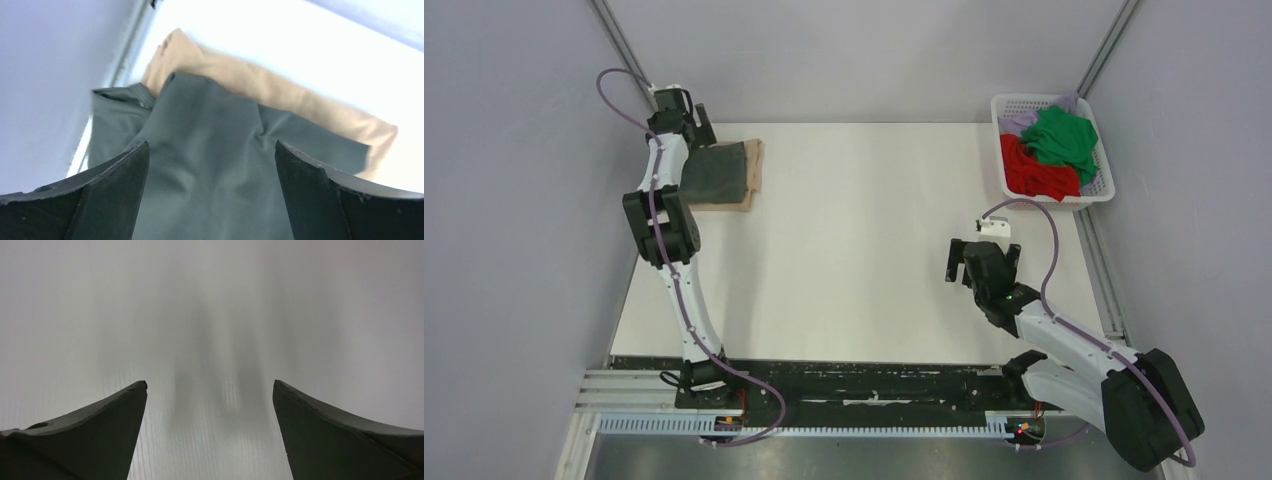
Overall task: Fold and stack the t-shirts
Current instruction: Reset both arms
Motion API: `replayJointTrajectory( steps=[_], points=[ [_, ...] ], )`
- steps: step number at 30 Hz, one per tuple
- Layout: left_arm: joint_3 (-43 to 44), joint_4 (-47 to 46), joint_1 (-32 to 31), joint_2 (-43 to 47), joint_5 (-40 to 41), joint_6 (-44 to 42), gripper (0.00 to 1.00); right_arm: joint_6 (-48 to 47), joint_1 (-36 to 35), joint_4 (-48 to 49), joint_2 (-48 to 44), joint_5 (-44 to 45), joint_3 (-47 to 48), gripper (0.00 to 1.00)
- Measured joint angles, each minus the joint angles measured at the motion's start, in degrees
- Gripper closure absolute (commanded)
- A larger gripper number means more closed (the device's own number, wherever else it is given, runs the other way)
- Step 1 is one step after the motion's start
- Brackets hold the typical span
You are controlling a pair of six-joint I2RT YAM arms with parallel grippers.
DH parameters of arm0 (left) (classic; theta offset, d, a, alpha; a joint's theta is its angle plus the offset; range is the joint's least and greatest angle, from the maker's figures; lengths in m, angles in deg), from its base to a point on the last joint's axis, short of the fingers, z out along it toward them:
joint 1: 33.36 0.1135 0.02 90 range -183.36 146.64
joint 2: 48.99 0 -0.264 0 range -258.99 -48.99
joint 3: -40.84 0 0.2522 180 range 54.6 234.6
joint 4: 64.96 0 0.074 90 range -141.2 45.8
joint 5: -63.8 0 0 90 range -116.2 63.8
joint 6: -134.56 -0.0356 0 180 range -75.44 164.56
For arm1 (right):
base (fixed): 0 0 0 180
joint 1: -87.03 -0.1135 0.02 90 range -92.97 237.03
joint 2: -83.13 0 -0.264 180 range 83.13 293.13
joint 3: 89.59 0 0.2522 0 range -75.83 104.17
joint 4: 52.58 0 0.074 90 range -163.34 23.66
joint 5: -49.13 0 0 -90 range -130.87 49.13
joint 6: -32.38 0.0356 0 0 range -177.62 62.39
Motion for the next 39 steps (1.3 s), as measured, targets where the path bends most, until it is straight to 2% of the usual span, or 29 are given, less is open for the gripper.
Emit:
replayJointTrajectory(
  steps=[5, 12, 14, 18, 23, 26, 29, 31, 39],
  points=[
    [-2.7, -2.3, -2.9, 8.3, 5.4, 0.6, 0.00, 0.0, 0.0, -0.3, -2.6, -0.4, 0.0, 0.02],
    [-9.5, -2.7, -9.2, 23.6, 6.3, 7.0, 0.00, 0.0, 0.0, -1.3, -8.1, -0.4, -0.1, 0.02],
    [-16.0, -3.6, -12.6, 30.5, 5.3, 10.8, 0.00, 0.0, 0.0, -1.3, -10.1, -0.4, -0.4, 0.02],
    [-35.5, -7.1, -23.6, 47.1, 3.4, 17.8, 0.00, -0.3, 0.0, -1.4, -13.5, -1.0, -2.0, 0.02],
    [-62.3, -10.1, -41.1, 63.6, 6.4, 22.9, 0.00, -2.1, 0.0, -1.4, -16.6, -4.5, -4.9, 0.02],
    [-77.2, -10.3, -46.7, 70.9, 9.4, 26.5, 0.00, -2.6, 0.0, -0.9, -17.9, -5.1, -7.4, 0.02],
    [-88.5, -9.7, -47.8, 77.8, 11.8, 28.3, 0.00, -3.4, 0.0, 0.0, -18.7, -5.1, -9.9, 0.02],
    [-92.7, -9.0, -47.8, 81.9, 13.4, 28.7, 0.00, -4.0, 0.0, 0.7, -19.2, -4.9, -11.4, 0.02],
    [-94.5, -11.3, -47.8, 89.7, 15.8, 28.8, 0.00, -4.6, 0.0, 4.3, -23.5, -3.7, -14.4, 0.02]
  ],
)
